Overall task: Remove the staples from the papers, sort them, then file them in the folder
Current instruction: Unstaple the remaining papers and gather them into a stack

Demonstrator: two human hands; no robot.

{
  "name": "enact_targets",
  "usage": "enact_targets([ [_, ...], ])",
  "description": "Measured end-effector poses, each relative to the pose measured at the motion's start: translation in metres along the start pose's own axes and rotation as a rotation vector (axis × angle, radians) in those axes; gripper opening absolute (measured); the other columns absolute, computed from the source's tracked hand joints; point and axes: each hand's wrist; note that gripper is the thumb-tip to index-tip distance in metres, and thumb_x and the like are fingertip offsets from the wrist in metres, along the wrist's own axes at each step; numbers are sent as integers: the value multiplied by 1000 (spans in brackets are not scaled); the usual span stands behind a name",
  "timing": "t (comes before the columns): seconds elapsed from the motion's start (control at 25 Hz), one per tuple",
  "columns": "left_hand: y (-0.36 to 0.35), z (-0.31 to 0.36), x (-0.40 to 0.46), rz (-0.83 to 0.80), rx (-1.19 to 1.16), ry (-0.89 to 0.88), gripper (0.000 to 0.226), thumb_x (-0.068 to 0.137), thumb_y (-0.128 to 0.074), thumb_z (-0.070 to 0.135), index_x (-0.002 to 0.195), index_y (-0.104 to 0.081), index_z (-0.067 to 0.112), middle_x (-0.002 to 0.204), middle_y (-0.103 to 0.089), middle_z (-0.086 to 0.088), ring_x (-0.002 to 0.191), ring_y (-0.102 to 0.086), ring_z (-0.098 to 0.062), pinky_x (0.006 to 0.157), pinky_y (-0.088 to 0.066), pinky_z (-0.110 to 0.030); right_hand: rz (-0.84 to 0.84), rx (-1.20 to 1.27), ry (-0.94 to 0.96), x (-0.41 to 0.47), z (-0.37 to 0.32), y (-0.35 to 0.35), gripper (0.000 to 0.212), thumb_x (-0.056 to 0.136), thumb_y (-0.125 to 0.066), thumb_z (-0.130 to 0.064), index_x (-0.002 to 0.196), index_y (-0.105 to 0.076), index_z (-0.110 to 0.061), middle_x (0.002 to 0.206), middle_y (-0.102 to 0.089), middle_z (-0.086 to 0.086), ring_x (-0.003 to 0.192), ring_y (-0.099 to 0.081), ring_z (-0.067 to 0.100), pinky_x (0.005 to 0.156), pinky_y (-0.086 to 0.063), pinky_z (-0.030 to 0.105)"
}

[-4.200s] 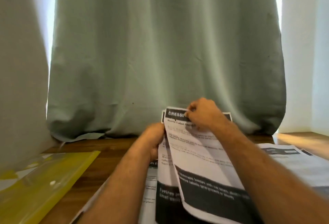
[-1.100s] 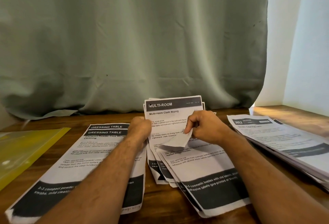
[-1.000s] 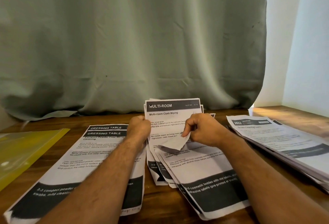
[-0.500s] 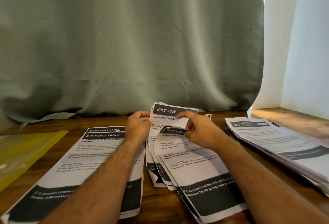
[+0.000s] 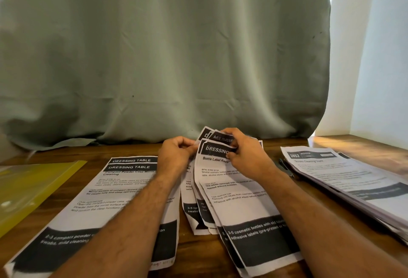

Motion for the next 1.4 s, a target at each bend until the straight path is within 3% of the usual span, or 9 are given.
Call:
enact_targets([
  [0.12,-2,-2,1,43,-12,28,13,96,-66,28,94,-64,15,86,-77,-3,81,-76,-22,77,-62,-45,33,-8,28,0,0,0,59,91,-65,-5,139,-43,-31,124,-64,-2,110,-64,13,93,-57,34],
  [0.28,-1,0,0,24,-54,57,10,104,-51,28,104,-57,19,91,-77,-4,75,-76,-17,68,-62,-37,57,-15,40,1,3,-1,45,91,-64,-3,127,-52,-28,124,-64,0,109,-64,13,94,-56,33],
  [0.36,-1,1,0,-54,-65,47,14,105,-50,25,106,-63,19,92,-78,-3,79,-77,-17,74,-62,-40,40,-12,49,1,3,-1,50,91,-64,-4,130,-49,-31,123,-65,-2,109,-64,12,94,-56,33],
  [0.52,-6,2,-4,-154,-19,24,10,99,-61,19,103,-70,19,89,-79,-3,80,-77,-21,75,-63,-44,12,-18,85,1,4,-3,56,92,-63,-6,134,-45,-39,117,-66,-3,104,-66,11,85,-60,31],
  [0.68,-9,3,-2,-161,41,-7,14,88,-74,10,99,-70,18,90,-78,-2,80,-76,-20,77,-63,-46,-11,19,91,1,5,-3,53,91,-65,-4,127,-49,-38,110,-63,-11,96,-65,6,73,-57,16],
  [0.84,-9,2,-5,-174,63,-18,12,91,-72,13,99,-74,21,86,-78,-2,76,-76,-20,72,-64,-43,-22,5,110,2,5,-6,41,90,-67,-8,124,-59,-31,114,-66,-10,102,-64,7,84,-58,24],
  [1.0,-6,12,-7,-46,-66,-89,8,97,-64,16,103,-69,15,81,-77,0,69,-75,-15,54,-60,-28,-2,-107,98,3,7,-4,24,90,-68,-12,109,-71,-27,108,-67,-11,96,-61,5,92,-53,25],
  [1.2,10,25,-2,157,-226,-175,6,100,-59,26,101,-64,23,87,-77,-1,76,-76,-18,63,-63,-39,-10,-150,30,2,12,-1,22,91,-66,-11,107,-72,-24,111,-68,-8,101,-62,8,95,-54,30],
  [1.4,14,28,-5,195,-243,-189,4,100,-58,29,101,-62,28,89,-76,3,78,-76,-16,61,-63,-35,-7,-171,9,5,13,-2,23,91,-65,-10,108,-73,-23,112,-69,-7,101,-63,10,95,-54,31],
])
Point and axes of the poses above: each hand's wrist, its own x-axis towards the middle knuckle, its own y-axis out of the back of the hand, z = x × y
